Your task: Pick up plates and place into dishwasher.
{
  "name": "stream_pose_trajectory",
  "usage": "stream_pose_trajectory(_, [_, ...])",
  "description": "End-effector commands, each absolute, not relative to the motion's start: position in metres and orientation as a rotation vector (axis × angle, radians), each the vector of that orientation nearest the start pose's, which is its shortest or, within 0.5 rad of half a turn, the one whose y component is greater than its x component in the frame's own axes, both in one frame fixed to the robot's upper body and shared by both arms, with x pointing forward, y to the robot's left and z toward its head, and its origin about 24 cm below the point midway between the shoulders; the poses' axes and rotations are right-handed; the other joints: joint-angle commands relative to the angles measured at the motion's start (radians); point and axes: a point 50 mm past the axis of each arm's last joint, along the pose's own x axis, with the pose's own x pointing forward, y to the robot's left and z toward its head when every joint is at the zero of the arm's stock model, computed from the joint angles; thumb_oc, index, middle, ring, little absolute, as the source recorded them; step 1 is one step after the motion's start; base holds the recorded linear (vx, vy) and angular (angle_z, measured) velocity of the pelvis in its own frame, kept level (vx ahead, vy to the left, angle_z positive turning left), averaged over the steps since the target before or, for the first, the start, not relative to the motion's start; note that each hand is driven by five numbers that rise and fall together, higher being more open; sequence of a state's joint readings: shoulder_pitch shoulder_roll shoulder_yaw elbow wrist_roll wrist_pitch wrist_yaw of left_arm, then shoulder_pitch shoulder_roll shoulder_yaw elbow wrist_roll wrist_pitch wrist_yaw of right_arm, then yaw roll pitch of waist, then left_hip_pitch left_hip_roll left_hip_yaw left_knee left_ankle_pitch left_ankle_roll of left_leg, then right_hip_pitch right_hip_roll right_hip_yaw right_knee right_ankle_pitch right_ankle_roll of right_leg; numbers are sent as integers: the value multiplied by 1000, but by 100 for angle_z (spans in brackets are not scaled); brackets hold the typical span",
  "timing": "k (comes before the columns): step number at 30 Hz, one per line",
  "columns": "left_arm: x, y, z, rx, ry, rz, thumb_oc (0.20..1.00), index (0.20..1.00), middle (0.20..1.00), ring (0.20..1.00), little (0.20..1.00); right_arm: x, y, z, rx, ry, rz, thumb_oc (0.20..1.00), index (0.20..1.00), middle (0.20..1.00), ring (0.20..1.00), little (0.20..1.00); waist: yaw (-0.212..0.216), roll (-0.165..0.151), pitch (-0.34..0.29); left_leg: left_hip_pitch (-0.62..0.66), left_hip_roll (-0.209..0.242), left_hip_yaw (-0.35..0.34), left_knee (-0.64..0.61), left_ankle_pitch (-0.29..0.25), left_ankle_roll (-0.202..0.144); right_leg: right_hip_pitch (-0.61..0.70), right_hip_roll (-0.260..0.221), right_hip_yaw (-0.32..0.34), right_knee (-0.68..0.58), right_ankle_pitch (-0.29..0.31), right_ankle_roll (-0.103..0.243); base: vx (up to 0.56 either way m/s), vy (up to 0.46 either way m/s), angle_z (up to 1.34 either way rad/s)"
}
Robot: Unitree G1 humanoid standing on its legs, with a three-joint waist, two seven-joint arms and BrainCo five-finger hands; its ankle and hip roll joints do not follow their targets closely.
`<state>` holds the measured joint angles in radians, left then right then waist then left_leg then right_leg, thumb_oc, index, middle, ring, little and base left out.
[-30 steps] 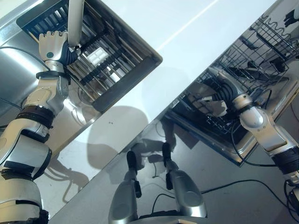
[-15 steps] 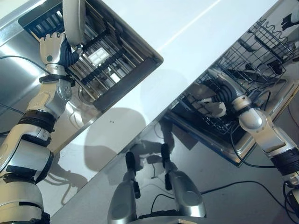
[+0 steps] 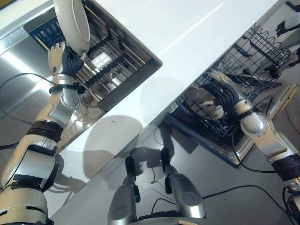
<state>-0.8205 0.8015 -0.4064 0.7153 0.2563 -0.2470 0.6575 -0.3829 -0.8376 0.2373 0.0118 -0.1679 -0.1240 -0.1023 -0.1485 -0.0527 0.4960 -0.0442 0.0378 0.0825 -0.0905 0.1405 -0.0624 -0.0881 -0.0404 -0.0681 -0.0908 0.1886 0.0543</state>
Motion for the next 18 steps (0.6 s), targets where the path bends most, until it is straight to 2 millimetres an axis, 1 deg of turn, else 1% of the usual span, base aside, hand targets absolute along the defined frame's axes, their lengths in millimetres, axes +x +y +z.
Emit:
stream_pose_trajectory(1, [354, 249, 228, 1043, -771, 453, 200, 200, 200, 200, 200, 286, -209, 200, -981, -628, 115, 1000, 1000, 1000, 1000, 1000, -10, 10, -74, -32, -71, 47, 122, -204, 56, -52, 21, -8, 146, -199, 49, 0, 0, 0])
stream_pose_trajectory(7, [345, 251, 214, 1139, -761, 396, 200, 200, 200, 200, 200, 276, -212, 196, -969, -645, 140, 1000, 1000, 1000, 1000, 1000, -5, 30, -128, 13, -75, 40, 115, -211, 51, 8, 13, -22, 128, -210, 46, 23, -1, 1])
stream_pose_trajectory(10, [342, 254, 208, 1158, -741, 373, 200, 200, 200, 200, 200, 273, -214, 196, -964, -649, 150, 1000, 1000, 1000, 1000, 1000, -1, 39, -157, 35, -77, 35, 109, -214, 49, 36, 12, -28, 120, -214, 43, 65, -4, 1])
stream_pose_trajectory(15, [336, 252, 198, 1255, -735, 308, 200, 200, 200, 200, 200, 270, -215, 201, -952, -677, 170, 1000, 1000, 1000, 1000, 1000, 10, 57, -217, 78, -78, 23, 90, -218, 45, 80, 12, -38, 106, -220, 41, 66, -11, 1])
stream_pose_trajectory(18, [334, 251, 192, 1280, -726, 272, 200, 200, 200, 200, 200, 271, -214, 203, -961, -684, 185, 1000, 1000, 1000, 1000, 1000, 19, 64, -247, 101, -79, 16, 78, -217, 44, 105, 13, -44, 97, -220, 41, 87, -13, 6])
